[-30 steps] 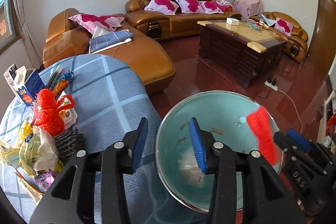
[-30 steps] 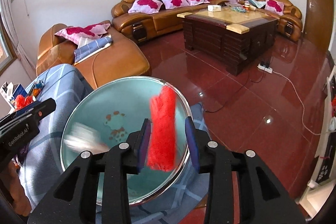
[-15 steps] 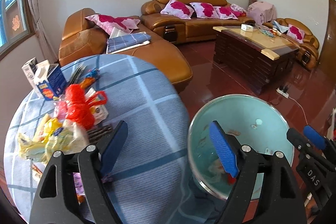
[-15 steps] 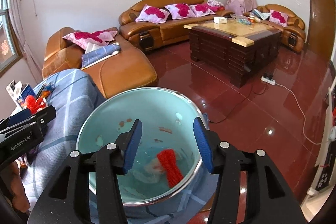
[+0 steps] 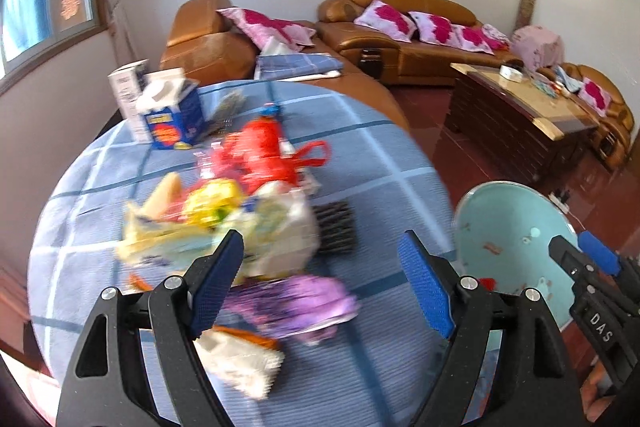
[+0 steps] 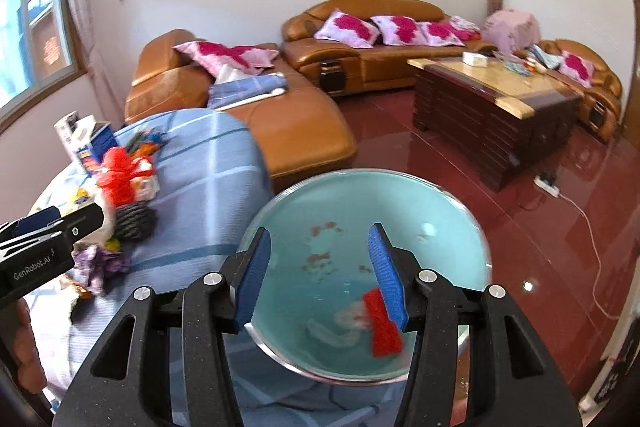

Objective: Collect trash

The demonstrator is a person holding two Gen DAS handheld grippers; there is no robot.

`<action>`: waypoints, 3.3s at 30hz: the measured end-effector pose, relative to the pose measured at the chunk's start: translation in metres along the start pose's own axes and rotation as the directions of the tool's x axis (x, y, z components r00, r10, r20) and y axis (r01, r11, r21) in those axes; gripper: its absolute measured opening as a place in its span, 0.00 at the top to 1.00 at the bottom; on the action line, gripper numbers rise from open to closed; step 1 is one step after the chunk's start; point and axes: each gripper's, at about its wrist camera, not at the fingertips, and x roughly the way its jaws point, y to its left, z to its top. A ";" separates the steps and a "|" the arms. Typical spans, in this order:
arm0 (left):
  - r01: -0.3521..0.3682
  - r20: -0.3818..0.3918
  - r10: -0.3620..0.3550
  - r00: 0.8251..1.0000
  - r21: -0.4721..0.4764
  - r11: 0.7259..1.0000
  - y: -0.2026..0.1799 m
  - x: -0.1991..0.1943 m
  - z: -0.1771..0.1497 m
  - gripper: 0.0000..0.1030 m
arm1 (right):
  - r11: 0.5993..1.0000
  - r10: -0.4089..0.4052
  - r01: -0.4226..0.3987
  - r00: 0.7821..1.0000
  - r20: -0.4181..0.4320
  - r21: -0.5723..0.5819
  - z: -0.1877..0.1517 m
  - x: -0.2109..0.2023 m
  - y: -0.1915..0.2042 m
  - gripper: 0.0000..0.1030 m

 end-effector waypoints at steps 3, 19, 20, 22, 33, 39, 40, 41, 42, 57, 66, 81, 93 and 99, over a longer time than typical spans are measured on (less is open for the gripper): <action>-0.031 0.001 0.031 1.000 -0.018 0.999 0.022 -0.006 -0.006 0.24 | 0.999 0.038 -0.038 0.999 0.000 -0.032 0.003 0.000 0.019 0.50; -0.192 -0.068 0.183 0.981 -0.159 0.968 0.143 -0.008 -0.039 0.25 | 0.971 0.179 -0.183 0.983 -0.037 -0.154 0.003 0.008 0.102 0.50; -0.194 -0.071 0.185 0.980 -0.160 0.968 0.146 -0.007 -0.040 0.25 | 0.968 0.188 -0.193 0.981 -0.045 -0.158 0.002 0.009 0.106 0.50; -0.192 -0.079 0.181 0.980 -0.167 0.967 0.151 -0.003 -0.042 0.25 | 0.965 0.191 -0.198 0.980 -0.053 -0.175 0.000 0.011 0.114 0.50; -0.103 -0.119 0.081 0.990 -0.192 0.976 0.156 0.022 -0.045 0.27 | 0.951 0.204 -0.218 0.975 -0.084 -0.219 -0.001 0.022 0.142 0.50; -0.054 -0.176 0.018 0.984 -0.206 0.977 0.148 0.039 -0.048 0.37 | 0.954 0.190 -0.207 0.977 -0.094 -0.218 -0.002 0.027 0.143 0.50; -0.050 -0.175 0.015 0.984 -0.194 0.980 0.146 0.039 -0.048 0.43 | 0.955 0.188 -0.205 0.978 -0.093 -0.216 -0.002 0.028 0.142 0.50; -0.040 -0.174 0.008 0.985 -0.182 0.983 0.143 0.039 -0.048 0.46 | 0.956 0.186 -0.202 0.978 -0.094 -0.212 -0.002 0.029 0.142 0.50; -0.050 -0.173 0.019 0.985 -0.175 0.983 0.141 0.040 -0.048 0.47 | 0.958 0.185 -0.201 0.978 -0.097 -0.206 -0.001 0.030 0.140 0.50; -0.113 -0.092 0.098 0.991 -0.180 0.977 0.167 0.018 -0.032 0.84 | 0.943 0.265 -0.278 0.960 -0.093 -0.182 0.018 0.039 0.154 0.50; -0.186 -0.004 0.189 0.982 -0.208 0.960 0.197 -0.015 -0.018 0.85 | 0.911 0.378 -0.403 0.900 -0.215 -0.086 0.023 0.081 0.180 0.58; -0.210 0.036 0.223 0.974 -0.224 0.952 0.197 -0.037 -0.013 0.87 | 0.870 0.472 -0.484 0.873 -0.121 -0.097 0.030 0.040 0.170 0.99; -0.242 0.045 0.259 0.965 -0.233 0.942 0.206 -0.047 -0.013 0.98 | 0.848 0.511 -0.528 0.839 -0.190 -0.050 0.020 0.054 0.176 0.60; -0.266 -0.011 0.272 0.962 -0.259 0.929 0.227 -0.038 -0.024 0.97 | 0.820 0.531 -0.555 0.829 -0.174 -0.139 0.018 0.038 0.188 0.56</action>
